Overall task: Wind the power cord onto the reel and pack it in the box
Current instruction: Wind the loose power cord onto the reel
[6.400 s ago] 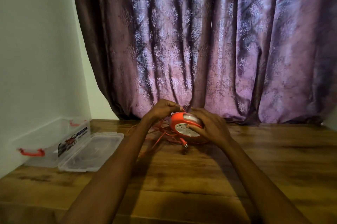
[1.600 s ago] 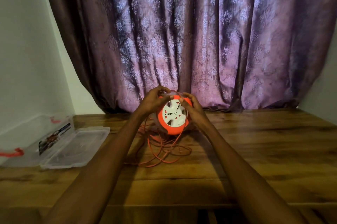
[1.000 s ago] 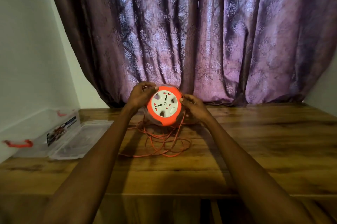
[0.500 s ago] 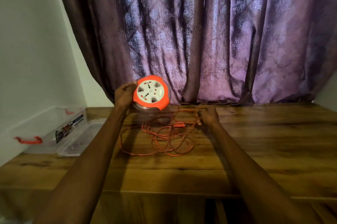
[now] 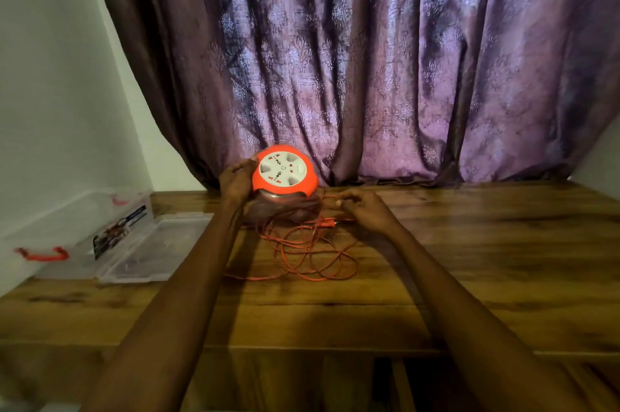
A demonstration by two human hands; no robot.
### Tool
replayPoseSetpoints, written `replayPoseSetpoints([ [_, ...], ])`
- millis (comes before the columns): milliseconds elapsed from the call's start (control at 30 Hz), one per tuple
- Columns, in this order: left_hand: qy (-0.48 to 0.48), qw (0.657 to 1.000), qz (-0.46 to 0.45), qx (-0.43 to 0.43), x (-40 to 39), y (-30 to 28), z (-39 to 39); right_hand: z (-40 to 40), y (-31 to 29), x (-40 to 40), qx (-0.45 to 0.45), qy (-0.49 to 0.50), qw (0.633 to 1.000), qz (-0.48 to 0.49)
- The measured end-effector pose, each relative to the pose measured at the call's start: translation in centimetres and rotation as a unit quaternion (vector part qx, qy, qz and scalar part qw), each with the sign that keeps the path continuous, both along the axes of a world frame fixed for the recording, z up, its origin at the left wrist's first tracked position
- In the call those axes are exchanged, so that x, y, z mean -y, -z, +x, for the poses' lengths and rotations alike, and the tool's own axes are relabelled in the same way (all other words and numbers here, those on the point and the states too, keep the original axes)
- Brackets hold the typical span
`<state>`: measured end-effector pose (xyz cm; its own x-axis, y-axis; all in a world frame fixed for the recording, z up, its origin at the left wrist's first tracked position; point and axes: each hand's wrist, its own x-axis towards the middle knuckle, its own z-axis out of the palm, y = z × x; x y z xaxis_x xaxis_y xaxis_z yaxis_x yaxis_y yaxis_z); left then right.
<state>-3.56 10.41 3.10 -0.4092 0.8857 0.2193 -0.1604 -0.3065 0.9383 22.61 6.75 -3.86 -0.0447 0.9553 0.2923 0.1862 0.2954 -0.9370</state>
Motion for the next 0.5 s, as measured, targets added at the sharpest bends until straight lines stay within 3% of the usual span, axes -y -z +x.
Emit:
replayPoseSetpoints([
  [133, 0.025, 0.999, -0.023, 0.036, 0.2, 1.1, 1.4, -0.6, -0.7, 0.0, 0.026, 0.017, 0.997, 0.063],
  [200, 0.019, 0.998, -0.016, 0.057, 0.4, 1.5, 2.0, -0.4, -0.3, 0.3, 0.104, 0.038, 0.992, 0.062],
  [267, 0.002, 0.998, -0.009, 0.068, 0.3, 1.8, 2.2, -0.2, 0.9, 0.6, 0.211, -0.01, 0.976, 0.046],
  [367, -0.036, 0.998, -0.003, 0.06, 0.2, 1.9, 2.0, -0.9, 1.7, 1.3, 0.38, -0.107, 0.918, 0.037],
  [433, -0.053, 0.997, -0.003, 0.047, 0.0, 2.0, 1.4, -1.3, 1.7, 1.4, 0.48, -0.093, 0.87, 0.066],
  [500, -0.065, 0.998, -0.003, 0.024, 0.0, 2.1, 0.7, -1.6, 1.7, 1.3, 0.502, -0.056, 0.857, 0.106],
])
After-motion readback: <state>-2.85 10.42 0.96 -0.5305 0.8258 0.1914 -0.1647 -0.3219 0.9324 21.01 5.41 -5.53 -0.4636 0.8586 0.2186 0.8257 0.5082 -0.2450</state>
